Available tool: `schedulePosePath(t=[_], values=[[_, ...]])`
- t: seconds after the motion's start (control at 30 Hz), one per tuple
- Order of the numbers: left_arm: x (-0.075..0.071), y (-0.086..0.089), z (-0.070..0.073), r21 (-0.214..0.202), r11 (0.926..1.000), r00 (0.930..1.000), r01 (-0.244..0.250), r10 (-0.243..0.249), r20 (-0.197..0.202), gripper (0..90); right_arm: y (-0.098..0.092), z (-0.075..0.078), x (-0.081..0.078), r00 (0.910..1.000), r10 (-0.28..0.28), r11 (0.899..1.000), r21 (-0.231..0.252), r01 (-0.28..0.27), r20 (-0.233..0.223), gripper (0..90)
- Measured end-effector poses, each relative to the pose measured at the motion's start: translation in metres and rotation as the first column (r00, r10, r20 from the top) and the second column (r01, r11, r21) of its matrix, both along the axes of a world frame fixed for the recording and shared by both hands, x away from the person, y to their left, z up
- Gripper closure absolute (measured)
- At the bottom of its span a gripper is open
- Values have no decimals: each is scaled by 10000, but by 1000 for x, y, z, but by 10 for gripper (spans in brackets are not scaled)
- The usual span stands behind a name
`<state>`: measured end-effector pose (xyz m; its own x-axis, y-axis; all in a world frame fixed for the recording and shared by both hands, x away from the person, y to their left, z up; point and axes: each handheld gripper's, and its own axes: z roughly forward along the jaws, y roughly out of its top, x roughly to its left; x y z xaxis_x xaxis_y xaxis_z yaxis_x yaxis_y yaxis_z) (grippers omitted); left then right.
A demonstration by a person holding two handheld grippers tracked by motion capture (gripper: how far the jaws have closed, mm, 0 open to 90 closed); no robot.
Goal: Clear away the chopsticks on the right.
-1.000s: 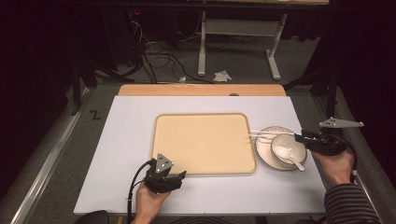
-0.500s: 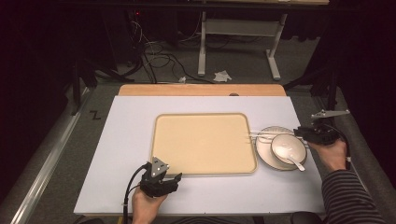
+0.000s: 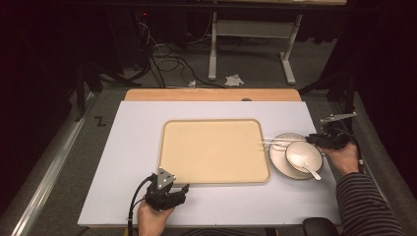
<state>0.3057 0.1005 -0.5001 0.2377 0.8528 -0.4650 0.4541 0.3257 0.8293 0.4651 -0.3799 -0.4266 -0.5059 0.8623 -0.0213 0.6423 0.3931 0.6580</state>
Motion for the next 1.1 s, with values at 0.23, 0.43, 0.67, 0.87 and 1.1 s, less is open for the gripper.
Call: schedulePosePath(t=[0.23, 0.43, 0.67, 0.87, 1.1], values=[[-3, 3, 0, 41, 9997, 9997, -231, 231, -21, 383, 1, -10, 15, 9991, 156, 9995, -263, -166, -386, 729], [-5, 2, -2, 39, 9995, 9995, -316, 316, -50, 381, 0, -17, 22, 9978, 180, 9994, -287, -198, -639, 708], [-5, 2, -3, 64, 9994, 9994, -334, 334, -79, 381, 0, -23, 27, 9962, 252, 9989, -367, -284, -831, 707], [-5, 2, -3, -2, 9993, 9993, -361, 361, -66, 381, 1, -22, 30, 9945, 264, 9983, -481, -314, -1018, 721], [-5, 3, -3, 70, 9995, 9995, -322, 322, -77, 381, 8, -22, 35, 9922, 390, 9950, -865, -494, -1186, 762]])
